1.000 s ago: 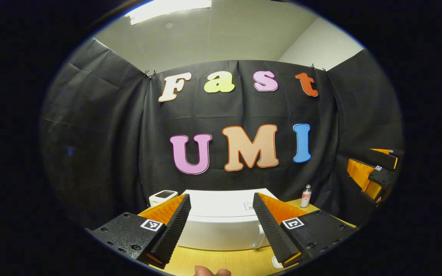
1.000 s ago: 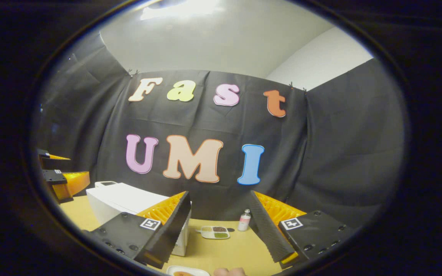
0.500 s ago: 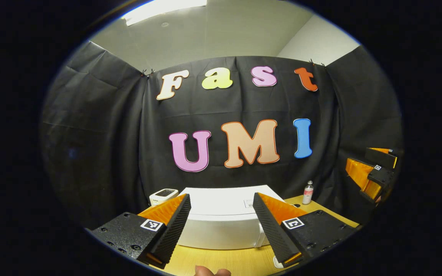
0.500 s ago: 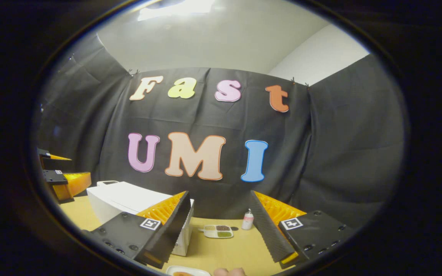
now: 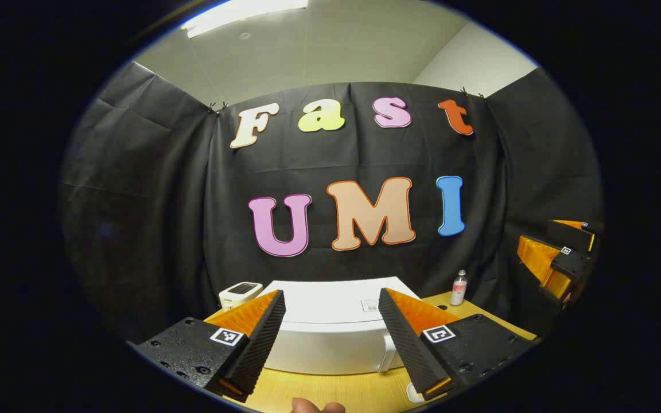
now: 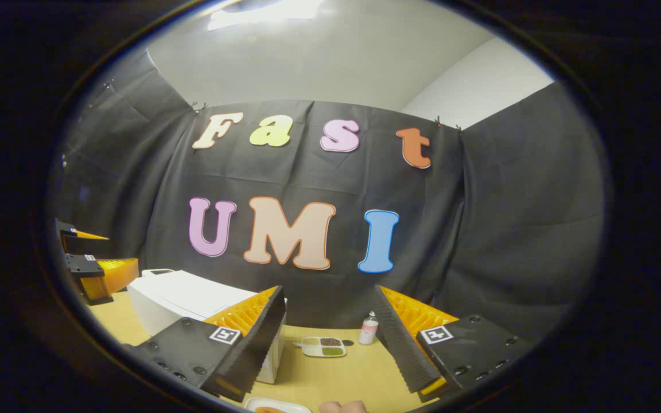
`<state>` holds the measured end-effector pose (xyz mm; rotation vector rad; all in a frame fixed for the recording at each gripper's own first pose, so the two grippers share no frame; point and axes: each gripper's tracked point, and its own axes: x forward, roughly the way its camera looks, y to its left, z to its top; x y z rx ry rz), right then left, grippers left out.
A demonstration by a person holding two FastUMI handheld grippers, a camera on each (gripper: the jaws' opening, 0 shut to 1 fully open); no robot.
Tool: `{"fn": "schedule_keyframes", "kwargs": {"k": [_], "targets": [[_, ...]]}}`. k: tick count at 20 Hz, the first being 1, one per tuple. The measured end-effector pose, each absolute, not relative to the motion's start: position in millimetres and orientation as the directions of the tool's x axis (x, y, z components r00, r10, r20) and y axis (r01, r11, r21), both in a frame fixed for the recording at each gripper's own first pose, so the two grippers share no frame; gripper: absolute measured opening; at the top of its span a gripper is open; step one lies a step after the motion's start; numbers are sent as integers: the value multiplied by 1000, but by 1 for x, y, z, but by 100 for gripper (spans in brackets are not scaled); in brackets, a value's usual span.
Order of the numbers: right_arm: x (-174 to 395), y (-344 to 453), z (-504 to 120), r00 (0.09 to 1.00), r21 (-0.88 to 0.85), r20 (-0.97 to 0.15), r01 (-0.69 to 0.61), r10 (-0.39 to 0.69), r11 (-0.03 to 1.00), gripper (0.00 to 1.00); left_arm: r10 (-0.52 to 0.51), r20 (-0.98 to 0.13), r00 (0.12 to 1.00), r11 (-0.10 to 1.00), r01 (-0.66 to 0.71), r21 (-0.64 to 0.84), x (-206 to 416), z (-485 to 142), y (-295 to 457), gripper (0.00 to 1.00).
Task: Open the microwave oven with the left hand, put the food in, and close the microwave oven.
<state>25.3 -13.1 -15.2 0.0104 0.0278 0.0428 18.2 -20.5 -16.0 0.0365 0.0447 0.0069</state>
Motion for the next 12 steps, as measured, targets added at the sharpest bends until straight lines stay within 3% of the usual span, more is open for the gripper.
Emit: {"fn": "schedule_keyframes", "kwargs": {"k": [12], "targets": [[27,-21,-14,998,1,-34,-47,47,999,96,-3,-83,997,1000,5,26,39,-41,-30,98]]}}
